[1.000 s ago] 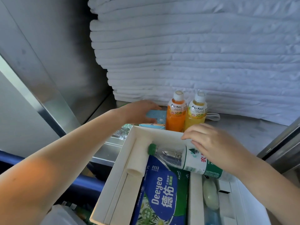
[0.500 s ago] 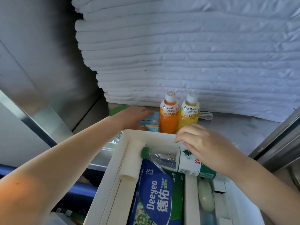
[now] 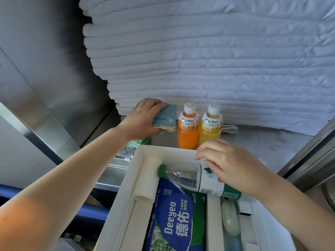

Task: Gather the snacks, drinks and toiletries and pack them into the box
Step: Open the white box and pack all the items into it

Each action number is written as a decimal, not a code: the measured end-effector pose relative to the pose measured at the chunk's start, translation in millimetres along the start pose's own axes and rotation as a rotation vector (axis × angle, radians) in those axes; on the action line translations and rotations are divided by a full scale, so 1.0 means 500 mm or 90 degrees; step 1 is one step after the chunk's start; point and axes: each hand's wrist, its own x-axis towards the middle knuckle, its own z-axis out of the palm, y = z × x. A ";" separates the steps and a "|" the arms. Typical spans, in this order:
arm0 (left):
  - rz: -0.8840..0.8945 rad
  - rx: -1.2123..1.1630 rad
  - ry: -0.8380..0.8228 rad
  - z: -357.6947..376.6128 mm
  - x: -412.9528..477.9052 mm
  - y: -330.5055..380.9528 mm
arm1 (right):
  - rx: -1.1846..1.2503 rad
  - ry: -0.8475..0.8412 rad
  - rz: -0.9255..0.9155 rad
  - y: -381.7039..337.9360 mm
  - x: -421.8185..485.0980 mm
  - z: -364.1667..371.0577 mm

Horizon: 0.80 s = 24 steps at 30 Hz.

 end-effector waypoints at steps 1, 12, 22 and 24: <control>0.004 0.008 0.025 -0.011 -0.001 0.002 | -0.002 -0.001 -0.001 0.000 0.000 0.000; -0.022 -0.041 0.095 -0.139 -0.128 0.112 | -0.001 0.006 -0.002 0.004 -0.010 0.005; 0.077 -0.043 -0.189 -0.102 -0.280 0.233 | -0.009 -0.008 -0.009 0.001 -0.018 0.004; 0.102 -0.020 -0.221 -0.089 -0.288 0.242 | -0.003 -0.009 -0.002 0.000 -0.020 0.004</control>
